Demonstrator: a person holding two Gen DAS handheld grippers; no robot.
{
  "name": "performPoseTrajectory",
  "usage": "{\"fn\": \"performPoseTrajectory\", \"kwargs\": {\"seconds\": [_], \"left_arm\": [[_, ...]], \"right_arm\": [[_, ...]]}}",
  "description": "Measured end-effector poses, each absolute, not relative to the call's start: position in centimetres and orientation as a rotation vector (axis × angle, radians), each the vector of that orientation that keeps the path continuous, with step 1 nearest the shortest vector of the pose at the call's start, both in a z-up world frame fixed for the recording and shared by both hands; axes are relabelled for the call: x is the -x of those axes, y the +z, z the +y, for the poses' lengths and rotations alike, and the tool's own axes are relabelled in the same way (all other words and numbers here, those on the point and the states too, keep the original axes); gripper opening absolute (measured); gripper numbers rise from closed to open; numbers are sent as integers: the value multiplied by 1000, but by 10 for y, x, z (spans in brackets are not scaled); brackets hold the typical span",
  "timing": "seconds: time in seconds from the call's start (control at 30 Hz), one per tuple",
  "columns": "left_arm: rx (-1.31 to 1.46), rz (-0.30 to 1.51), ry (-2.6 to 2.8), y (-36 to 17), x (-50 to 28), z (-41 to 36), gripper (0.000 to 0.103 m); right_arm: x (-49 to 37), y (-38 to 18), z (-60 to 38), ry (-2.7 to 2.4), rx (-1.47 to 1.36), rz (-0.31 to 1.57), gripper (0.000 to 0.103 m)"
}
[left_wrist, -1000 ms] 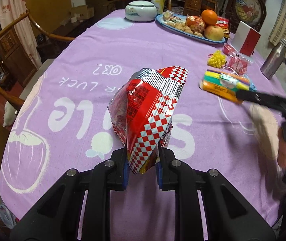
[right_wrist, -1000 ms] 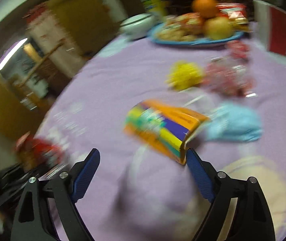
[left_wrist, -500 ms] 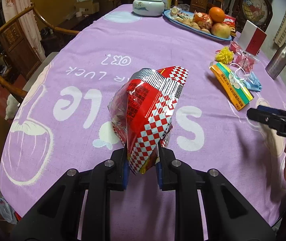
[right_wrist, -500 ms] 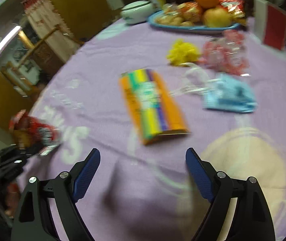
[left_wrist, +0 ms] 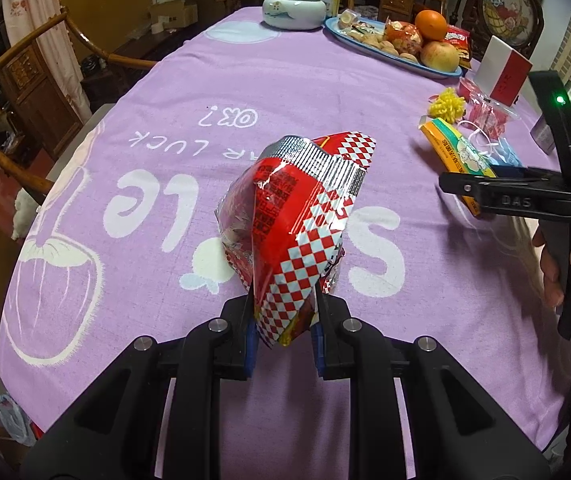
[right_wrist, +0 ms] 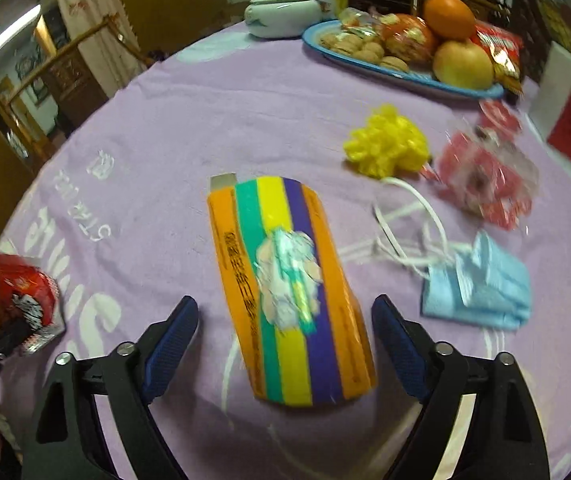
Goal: Collect trash
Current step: 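Grasp the striped tissue box with the right gripper while the left gripper holds the snack bag, then carry the snack bag and tissue box over the red basket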
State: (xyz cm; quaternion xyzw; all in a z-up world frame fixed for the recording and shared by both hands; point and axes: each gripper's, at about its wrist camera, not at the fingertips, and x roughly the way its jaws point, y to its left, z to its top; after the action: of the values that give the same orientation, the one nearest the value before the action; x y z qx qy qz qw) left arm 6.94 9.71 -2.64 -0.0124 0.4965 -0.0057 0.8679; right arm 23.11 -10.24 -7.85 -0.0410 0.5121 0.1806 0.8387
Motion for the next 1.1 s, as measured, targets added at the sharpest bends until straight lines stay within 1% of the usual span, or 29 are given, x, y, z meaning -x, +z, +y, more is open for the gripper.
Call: {"fn": "performPoseTrajectory", "kwargs": {"seconds": [0.03, 0.07, 0.27, 0.47, 0.77, 1.1], "left_arm": [[26, 1040, -11, -27, -70, 97, 22], [27, 1041, -10, -27, -71, 97, 22], [29, 1047, 0, -28, -70, 97, 22], [30, 1040, 20, -24, -60, 100, 23], [54, 984, 72, -3, -32, 111, 22], [82, 885, 131, 23, 29, 136, 22]], "right_arm": [[-231, -78, -97, 378, 114, 1079, 71], [-230, -77, -95, 381, 128, 1076, 61], [-216, -70, -92, 404, 132, 1043, 49], [-193, -59, -99, 440, 27, 1016, 46], [-147, -36, -92, 541, -75, 996, 45], [-85, -19, -55, 657, -40, 971, 45]]}}
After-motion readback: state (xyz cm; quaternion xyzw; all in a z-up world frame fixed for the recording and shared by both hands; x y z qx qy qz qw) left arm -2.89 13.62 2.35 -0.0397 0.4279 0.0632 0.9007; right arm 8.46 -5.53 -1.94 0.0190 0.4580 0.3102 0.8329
